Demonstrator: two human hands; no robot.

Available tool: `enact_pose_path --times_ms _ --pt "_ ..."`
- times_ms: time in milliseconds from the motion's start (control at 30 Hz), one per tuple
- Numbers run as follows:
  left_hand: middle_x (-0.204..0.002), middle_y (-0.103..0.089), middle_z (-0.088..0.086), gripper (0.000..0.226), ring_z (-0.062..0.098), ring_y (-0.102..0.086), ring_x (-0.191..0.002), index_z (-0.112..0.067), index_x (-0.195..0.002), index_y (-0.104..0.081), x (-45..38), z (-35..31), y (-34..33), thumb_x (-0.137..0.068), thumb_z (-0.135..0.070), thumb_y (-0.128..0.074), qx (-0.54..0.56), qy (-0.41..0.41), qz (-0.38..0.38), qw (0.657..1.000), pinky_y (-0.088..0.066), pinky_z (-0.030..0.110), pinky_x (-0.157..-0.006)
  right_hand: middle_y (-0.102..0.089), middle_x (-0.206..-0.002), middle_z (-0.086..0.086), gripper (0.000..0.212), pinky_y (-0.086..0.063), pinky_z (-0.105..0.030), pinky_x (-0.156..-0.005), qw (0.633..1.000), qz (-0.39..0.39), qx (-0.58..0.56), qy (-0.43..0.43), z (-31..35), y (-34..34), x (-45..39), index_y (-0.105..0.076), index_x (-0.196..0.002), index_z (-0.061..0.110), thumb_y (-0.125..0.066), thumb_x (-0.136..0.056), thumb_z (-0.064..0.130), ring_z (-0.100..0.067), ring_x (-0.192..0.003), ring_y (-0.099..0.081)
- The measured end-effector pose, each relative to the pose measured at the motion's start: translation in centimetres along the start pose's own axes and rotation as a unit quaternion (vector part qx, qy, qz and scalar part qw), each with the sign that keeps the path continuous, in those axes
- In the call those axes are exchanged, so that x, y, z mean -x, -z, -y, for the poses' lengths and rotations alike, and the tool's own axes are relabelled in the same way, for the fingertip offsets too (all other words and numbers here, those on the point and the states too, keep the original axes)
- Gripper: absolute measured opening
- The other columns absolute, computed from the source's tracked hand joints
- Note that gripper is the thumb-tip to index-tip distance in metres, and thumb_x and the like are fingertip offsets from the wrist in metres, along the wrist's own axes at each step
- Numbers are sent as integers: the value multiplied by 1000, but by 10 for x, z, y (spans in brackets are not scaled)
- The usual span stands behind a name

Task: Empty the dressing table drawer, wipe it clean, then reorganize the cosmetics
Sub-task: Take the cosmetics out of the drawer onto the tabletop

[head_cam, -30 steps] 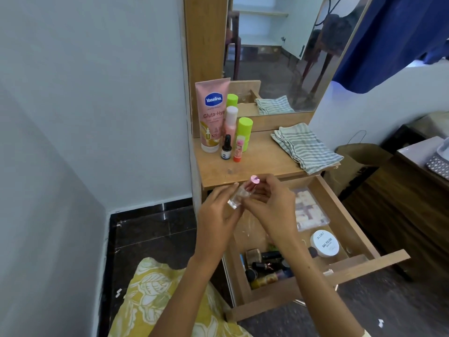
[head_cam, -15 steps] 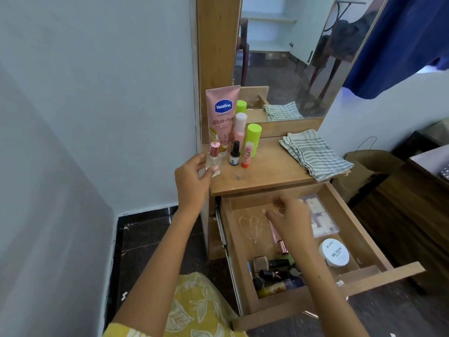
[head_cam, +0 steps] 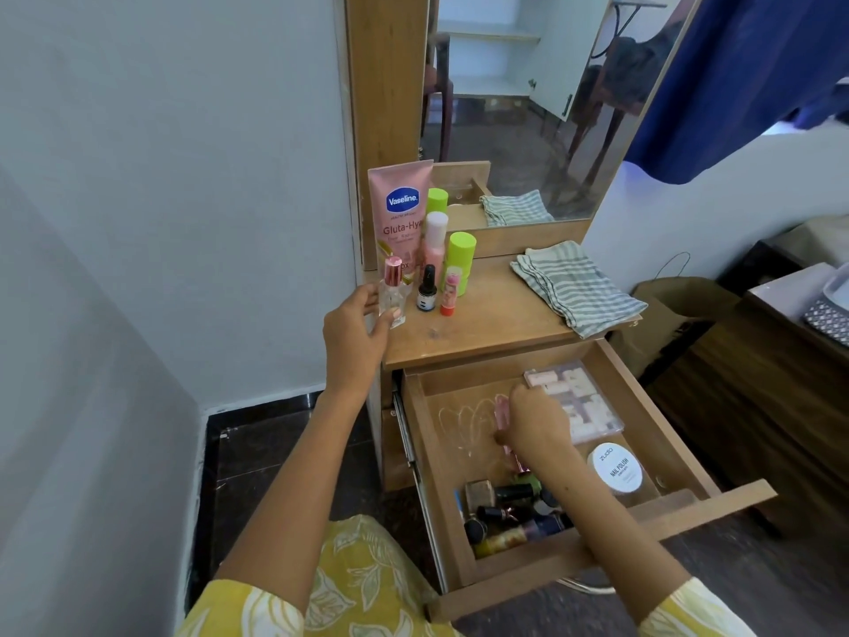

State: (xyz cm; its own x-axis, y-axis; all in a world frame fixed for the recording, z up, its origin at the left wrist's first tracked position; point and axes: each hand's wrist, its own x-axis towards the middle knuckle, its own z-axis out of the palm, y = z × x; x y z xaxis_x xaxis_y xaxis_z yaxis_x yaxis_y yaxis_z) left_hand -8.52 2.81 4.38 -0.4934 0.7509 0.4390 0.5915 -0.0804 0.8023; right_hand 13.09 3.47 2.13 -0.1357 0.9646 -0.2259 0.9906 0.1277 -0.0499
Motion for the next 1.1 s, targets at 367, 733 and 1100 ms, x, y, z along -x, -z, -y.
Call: enact_pose_path --times_ms 367,733,1100 --pt "-110 -68 7 37 19 -64 -101 -7 -117 -61 1 0 0 -83 -19 -70 -25 -11 1 1000 -49 28 -88 -67 -88 -5 22 -48 -28 -66 995 -42 -70 54 12 31 8 -66 -86 10 -71 -74 27 -22 -81 -64" --pt "-111 -68 4 39 16 -63 -100 -11 -120 -60 2 3 -3 -84 -21 -69 -34 0 -4 999 -46 22 -87 -61 -79 -3 27 -41 -23 -60 949 -136 -220 182 64 132 11 -66 -90 8 -77 -66 16 -18 -74 -58" --pt "-108 -69 4 36 14 -64 -97 -11 -117 -62 4 1 -2 -83 -20 -69 -14 -18 -25 999 -41 16 -86 -64 -100 -10 35 -36 -26 -61 946 -213 -180 163 114 115 -22 -54 -111 5 -69 -80 14 -25 -88 -62"
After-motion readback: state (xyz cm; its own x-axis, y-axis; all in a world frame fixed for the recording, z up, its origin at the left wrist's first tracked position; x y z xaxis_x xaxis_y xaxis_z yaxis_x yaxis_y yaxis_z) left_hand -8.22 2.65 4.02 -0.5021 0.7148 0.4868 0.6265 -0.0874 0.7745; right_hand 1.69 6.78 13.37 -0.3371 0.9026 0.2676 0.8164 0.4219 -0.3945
